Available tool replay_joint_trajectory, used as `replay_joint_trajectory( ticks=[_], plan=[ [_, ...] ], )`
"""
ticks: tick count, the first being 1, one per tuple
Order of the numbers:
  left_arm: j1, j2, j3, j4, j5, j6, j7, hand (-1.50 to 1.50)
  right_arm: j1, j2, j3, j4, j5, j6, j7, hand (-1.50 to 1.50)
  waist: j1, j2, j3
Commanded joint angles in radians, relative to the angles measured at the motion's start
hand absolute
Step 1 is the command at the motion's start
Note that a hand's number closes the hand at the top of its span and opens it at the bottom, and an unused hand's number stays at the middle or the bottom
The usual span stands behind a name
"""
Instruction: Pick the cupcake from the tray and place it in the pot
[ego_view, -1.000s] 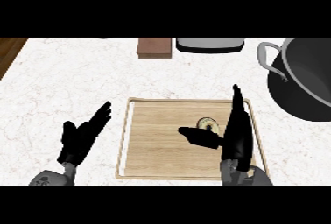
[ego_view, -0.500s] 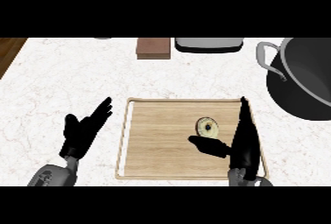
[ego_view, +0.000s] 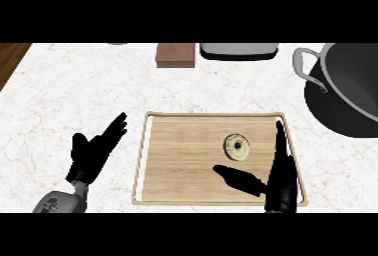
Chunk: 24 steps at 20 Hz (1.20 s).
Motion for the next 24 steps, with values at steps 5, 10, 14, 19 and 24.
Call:
replay_joint_trajectory(
  ticks=[5,10,14,19,24],
  plan=[
    [0.009,-0.03,0.013,0.03,-0.029,-0.023,-0.041,0.0,-0.014,0.006,-0.003,0.123,-0.307,-0.186,-0.3,-1.5,0.003,0.002,0.0],
    [-0.003,-0.089,-0.013,-0.013,-0.08,0.022,0.031,0.0,0.003,0.006,0.03,0.224,-0.471,-0.263,-0.46,-1.5,0.002,0.001,0.0],
    [0.068,-0.056,0.027,-0.042,-0.069,-0.037,-0.002,0.0,-0.112,0.006,-0.07,0.371,-0.655,-0.213,-0.62,-1.5,0.006,0.001,0.0],
    [0.061,-0.035,0.054,0.003,-0.051,-0.073,-0.025,0.0,-0.085,-0.04,0.018,0.479,-0.539,-0.189,-0.658,1.5,0.01,0.001,0.0],
    [-0.043,-0.068,0.074,0.032,-0.065,-0.049,0.027,0.0,-0.141,0.006,-0.051,0.579,-0.799,-0.198,-0.896,1.5,0.007,0.004,0.001]
  ],
)
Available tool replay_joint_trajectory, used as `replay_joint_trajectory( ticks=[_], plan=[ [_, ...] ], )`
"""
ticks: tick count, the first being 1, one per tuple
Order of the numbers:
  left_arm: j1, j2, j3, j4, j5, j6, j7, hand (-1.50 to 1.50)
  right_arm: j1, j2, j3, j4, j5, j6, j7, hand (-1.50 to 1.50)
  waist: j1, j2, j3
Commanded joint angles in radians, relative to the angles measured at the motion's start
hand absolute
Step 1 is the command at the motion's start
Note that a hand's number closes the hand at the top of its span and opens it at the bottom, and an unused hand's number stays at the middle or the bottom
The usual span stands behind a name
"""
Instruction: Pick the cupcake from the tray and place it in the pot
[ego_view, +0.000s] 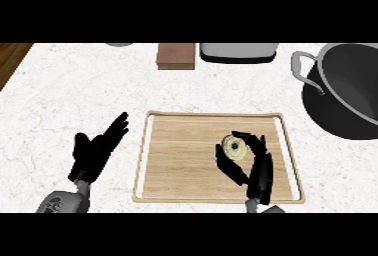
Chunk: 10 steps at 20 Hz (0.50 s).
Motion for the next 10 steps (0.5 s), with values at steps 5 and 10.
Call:
replay_joint_trajectory(
  ticks=[5,10],
  plan=[
    [0.003,0.008,0.024,0.018,-0.009,-0.035,-0.014,0.0,-0.034,0.004,0.018,0.127,-0.204,-0.016,-0.204,1.5,0.003,0.023,0.016],
    [0.043,-0.003,0.013,-0.008,-0.01,-0.019,-0.021,0.0,0.017,-0.361,-0.111,0.009,-0.286,0.404,-0.243,1.5,-0.014,0.021,0.021]
  ],
)
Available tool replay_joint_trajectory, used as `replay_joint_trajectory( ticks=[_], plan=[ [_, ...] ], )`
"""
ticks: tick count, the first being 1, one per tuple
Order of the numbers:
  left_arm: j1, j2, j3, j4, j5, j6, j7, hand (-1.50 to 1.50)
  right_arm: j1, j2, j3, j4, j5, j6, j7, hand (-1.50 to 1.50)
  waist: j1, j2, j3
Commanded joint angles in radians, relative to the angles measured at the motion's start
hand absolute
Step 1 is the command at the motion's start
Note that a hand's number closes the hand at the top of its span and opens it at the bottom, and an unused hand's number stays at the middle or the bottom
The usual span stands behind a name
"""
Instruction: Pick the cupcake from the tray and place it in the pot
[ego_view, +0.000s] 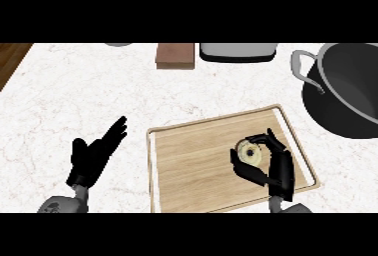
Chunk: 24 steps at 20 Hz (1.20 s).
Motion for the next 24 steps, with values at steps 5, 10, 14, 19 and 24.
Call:
replay_joint_trajectory(
  ticks=[5,10,14,19,24],
  plan=[
    [0.004,0.009,0.008,0.0,-0.003,0.004,0.003,0.0,0.006,-0.419,-0.095,0.021,-0.081,0.457,-0.094,1.5,-0.015,0.025,0.021],
    [-0.002,0.0,0.015,-0.014,0.008,0.009,0.004,0.0,-0.002,-0.613,-0.213,0.083,-0.173,0.715,-0.239,1.5,-0.022,0.026,0.025],
    [0.011,0.001,0.01,-0.014,0.004,0.006,-0.005,0.0,-0.003,-0.772,-0.31,0.195,-0.215,0.911,-0.383,1.5,-0.012,0.03,0.024],
    [-0.011,-0.014,-0.002,-0.018,-0.004,0.012,-0.001,0.0,-0.025,-0.928,-0.412,0.39,-0.213,1.092,-0.583,1.5,0.008,0.035,0.024],
    [-0.023,0.001,-0.001,-0.001,-0.004,-0.011,-0.003,0.0,-0.062,-1.03,-0.465,0.558,-0.151,1.169,-0.772,1.5,0.03,0.037,0.021]
  ],
)
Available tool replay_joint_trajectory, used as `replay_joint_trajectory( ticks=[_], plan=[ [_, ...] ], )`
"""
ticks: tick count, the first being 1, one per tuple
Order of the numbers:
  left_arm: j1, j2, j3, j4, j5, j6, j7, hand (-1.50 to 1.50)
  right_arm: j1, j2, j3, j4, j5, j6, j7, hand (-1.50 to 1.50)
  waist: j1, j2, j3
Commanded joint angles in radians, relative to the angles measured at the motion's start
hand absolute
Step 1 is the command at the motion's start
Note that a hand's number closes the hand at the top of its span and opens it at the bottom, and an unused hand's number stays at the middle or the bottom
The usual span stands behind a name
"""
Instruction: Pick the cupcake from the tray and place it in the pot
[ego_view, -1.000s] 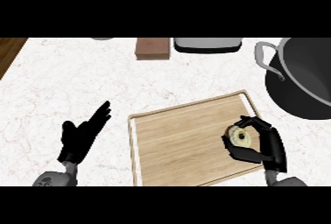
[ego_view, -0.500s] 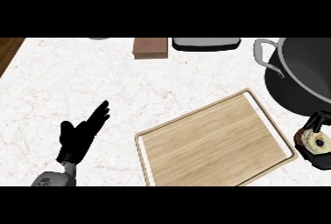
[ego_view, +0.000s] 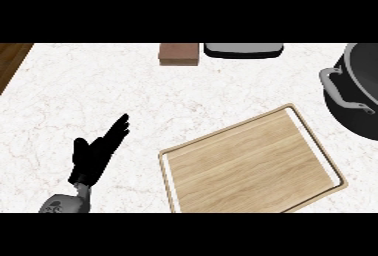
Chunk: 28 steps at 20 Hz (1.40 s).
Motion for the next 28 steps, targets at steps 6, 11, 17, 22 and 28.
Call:
replay_joint_trajectory(
  ticks=[6,11,17,22,28],
  plan=[
    [-0.035,-0.013,-0.02,0.015,-0.011,-0.011,0.025,0.0,-0.137,-0.117,-0.014,0.253,0.124,0.106,-0.224,1.5,0.048,0.003,-0.005],
    [-0.012,-0.017,-0.034,0.011,-0.024,-0.019,-0.003,0.0,-0.271,-0.126,0.034,0.278,0.2,0.086,-0.182,1.5,0.059,-0.001,-0.009],
    [-0.03,-0.032,-0.029,0.055,-0.029,-0.016,-0.009,0.0,-0.429,-0.092,0.141,0.311,0.353,0.03,-0.144,1.5,0.064,0.002,-0.01],
    [-0.068,-0.033,-0.019,0.04,-0.025,-0.017,0.03,0.0,-0.56,0.012,0.232,0.346,0.496,-0.071,-0.114,1.5,0.051,-0.001,-0.011],
    [-0.087,-0.045,-0.002,0.079,-0.028,-0.006,0.019,0.0,-0.663,0.089,0.351,0.327,0.719,-0.339,-0.002,1.5,0.039,-0.003,-0.014]
  ],
)
